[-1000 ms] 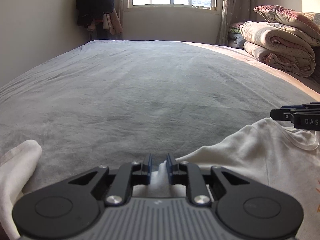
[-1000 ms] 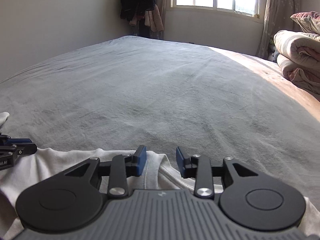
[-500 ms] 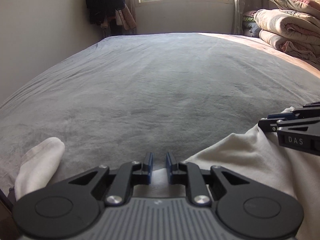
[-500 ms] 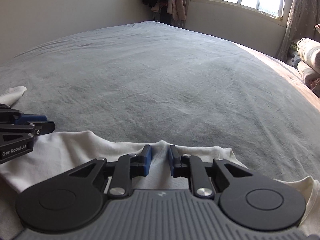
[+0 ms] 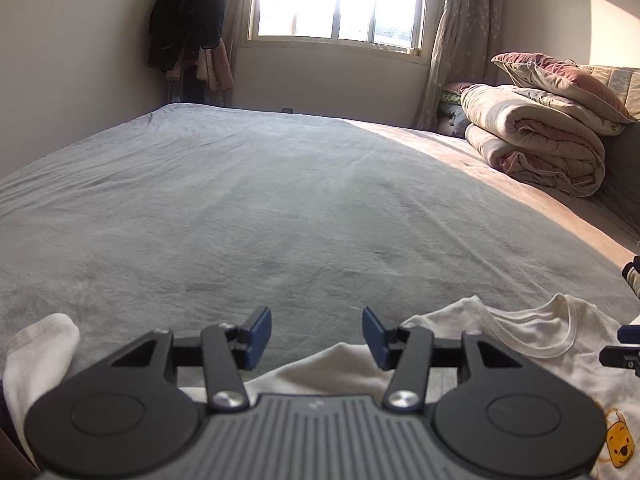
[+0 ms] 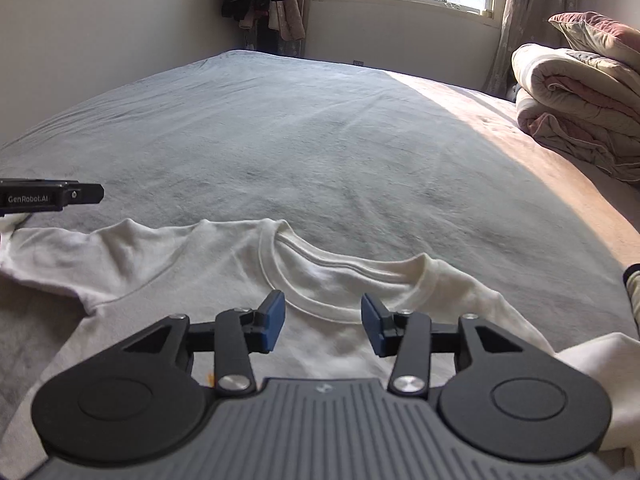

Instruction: Fold clothes

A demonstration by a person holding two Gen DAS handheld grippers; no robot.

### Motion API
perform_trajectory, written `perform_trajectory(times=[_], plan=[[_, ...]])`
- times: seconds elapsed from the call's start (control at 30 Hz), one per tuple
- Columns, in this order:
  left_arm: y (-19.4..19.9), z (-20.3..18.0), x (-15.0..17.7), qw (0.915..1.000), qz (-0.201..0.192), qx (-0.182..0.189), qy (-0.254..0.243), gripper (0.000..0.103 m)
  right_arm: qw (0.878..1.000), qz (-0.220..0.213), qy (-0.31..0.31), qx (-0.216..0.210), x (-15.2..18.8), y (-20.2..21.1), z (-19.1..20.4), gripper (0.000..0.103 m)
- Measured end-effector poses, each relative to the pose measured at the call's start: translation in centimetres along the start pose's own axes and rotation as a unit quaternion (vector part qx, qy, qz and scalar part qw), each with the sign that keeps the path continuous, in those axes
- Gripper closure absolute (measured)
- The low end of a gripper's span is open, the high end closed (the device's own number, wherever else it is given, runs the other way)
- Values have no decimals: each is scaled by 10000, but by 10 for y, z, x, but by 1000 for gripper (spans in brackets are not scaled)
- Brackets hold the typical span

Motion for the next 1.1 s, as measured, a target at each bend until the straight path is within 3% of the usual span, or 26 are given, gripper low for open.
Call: perform_trajectory(times=[0.2,0.27,0.47,0.73,0.87,0.93,0.97,1.1], plan=[[13,-37,1,9988,412,-62,-273,35,9972,56,-91,736,40,57,-76,45],[20,-53,0,9982,428,-20,-414,22,9954,67,-161,940,53,68,-98,45],[43,-105,-3,9960,512,407,-613,18,9871,155,-685,1440,86,88,-157,41],[60,-193,15,9848,666,1078,-1187,16,9868,-129,-1280,983,121,95,-194,41],[63,-244,29,9766,639,1411,-1493,16,9882,-35,-1112,1052,128,86,-202,42],[63,-269,36,9714,672,1624,-1600,16,9882,25,-930,1214,132,81,-206,63],[62,-277,39,9693,692,1693,-1642,16,9875,23,-912,1285,133,83,-211,84],[58,-319,49,9557,785,1935,-2074,17,9822,-250,-1153,1460,134,105,-235,85]])
Point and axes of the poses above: each gripper's, at about its wrist camera, not at the fingertips, and y roughly against the way its jaws point, z to its left, x to its underside, the point moved 2 cm from there along -y, roughly the way its jaws point, and after that the axes turned 5 degrees about -y, right-handed, at the moved point
